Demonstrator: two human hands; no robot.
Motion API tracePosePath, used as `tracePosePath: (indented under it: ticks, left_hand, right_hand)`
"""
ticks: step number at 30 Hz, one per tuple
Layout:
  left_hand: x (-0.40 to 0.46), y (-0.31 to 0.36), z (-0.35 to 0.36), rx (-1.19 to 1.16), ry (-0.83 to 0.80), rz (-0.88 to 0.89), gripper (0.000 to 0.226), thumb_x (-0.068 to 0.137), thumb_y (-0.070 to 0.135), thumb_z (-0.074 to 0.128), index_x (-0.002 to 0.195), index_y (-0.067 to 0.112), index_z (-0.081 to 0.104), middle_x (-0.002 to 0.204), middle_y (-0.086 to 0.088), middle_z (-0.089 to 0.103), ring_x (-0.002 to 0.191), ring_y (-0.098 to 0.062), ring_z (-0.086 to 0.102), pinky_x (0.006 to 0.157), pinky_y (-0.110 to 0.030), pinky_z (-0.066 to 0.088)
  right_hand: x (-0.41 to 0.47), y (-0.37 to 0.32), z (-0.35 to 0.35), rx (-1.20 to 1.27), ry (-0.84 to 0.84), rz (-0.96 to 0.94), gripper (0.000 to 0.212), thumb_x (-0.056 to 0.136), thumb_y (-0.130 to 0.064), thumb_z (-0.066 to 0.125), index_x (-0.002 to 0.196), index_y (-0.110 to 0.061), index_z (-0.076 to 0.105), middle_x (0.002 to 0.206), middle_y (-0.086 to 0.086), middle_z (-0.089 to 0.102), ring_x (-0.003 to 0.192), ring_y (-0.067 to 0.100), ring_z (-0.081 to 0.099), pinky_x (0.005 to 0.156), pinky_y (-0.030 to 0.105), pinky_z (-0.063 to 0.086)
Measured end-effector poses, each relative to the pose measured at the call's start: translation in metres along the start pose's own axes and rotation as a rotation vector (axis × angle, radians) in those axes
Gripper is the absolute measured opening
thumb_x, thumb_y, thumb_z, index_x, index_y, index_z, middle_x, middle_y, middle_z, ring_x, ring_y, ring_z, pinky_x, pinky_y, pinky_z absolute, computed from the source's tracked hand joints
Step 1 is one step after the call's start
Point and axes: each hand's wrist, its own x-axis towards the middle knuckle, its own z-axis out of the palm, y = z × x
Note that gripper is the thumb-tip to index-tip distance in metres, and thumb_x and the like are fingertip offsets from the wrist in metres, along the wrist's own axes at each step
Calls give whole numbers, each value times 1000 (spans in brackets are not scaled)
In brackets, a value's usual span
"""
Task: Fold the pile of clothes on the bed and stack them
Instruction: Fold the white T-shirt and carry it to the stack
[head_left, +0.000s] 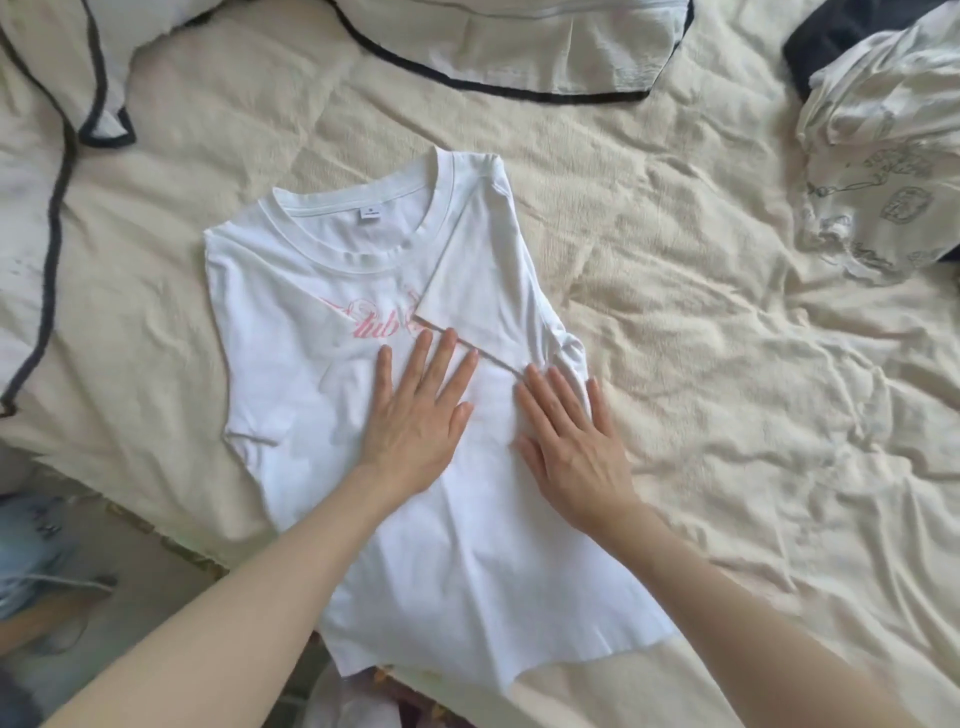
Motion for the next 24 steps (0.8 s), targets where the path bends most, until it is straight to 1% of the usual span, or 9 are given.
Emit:
tracePosePath:
  ticks: [2,6,10,12,14,17,20,22,24]
  left_hand:
    - [-37,8,5,-47,3,-23,53,94,35,28,143,17,38,150,-10,34,137,-32,34,107,-60,26]
    - [-105,23,13,-215,-37,-79,50,95,28,27,140,13,44,150,-12,34,139,-32,31,111,-54,25]
    - [-162,31,10,-487,103,-255,39,94,12,36,123,3,60,138,-19,48,129,-36,45,106,-51,37]
    - [-182,28,11,-597,228,-462,32,94,1,45,123,2,57,133,-18,48,123,-34,47,101,-49,42]
    - [-193,20,12,-838,277,-763,38,95,3,47,133,4,46,136,-14,39,125,-26,42,103,-42,39]
    - [-197,3,13,-1301,143,-1122,46,98,21,48,140,10,33,133,-7,44,120,-18,47,95,-31,41]
    - [-199,-9,20,-1435,-4,-1095,50,96,30,51,139,9,35,129,-7,54,119,-22,52,100,-39,44]
    - [-202,-13,22,-1442,-15,-1080,45,95,32,53,133,8,43,124,-6,58,114,-21,55,99,-41,45]
    - [-210,-14,21,-1454,17,-1052,30,95,33,53,113,9,56,106,-3,63,97,-18,58,86,-33,47]
  right_hand:
    - [-19,-2,4,12,-5,47,49,96,-32,41,137,-7,48,147,9,42,137,32,36,112,52,22]
    - [-64,-6,7,32,-35,43,52,89,-19,64,136,-4,49,145,13,43,135,36,37,110,56,25]
    - [-100,-6,2,86,-73,67,44,87,-6,64,130,-1,54,143,18,44,135,39,36,110,57,28]
    - [-110,-3,-1,151,-11,98,38,82,5,64,120,4,59,138,25,47,129,45,42,104,56,37]
    - [-114,-2,-7,262,38,222,38,82,6,63,120,4,57,135,26,48,123,43,47,100,48,40]
    - [-111,4,-16,560,7,601,40,91,-15,58,128,-6,50,116,5,56,108,25,53,90,30,42]
    - [-100,13,-20,768,-83,862,34,90,-27,59,119,-10,54,88,-9,56,85,14,57,66,22,40]
    - [-96,19,-20,816,-152,910,25,90,-26,60,108,-9,59,83,-5,57,80,16,55,66,27,39]
    - [-98,21,-21,882,-173,942,17,89,-21,61,92,-4,62,76,0,56,75,19,53,62,28,39]
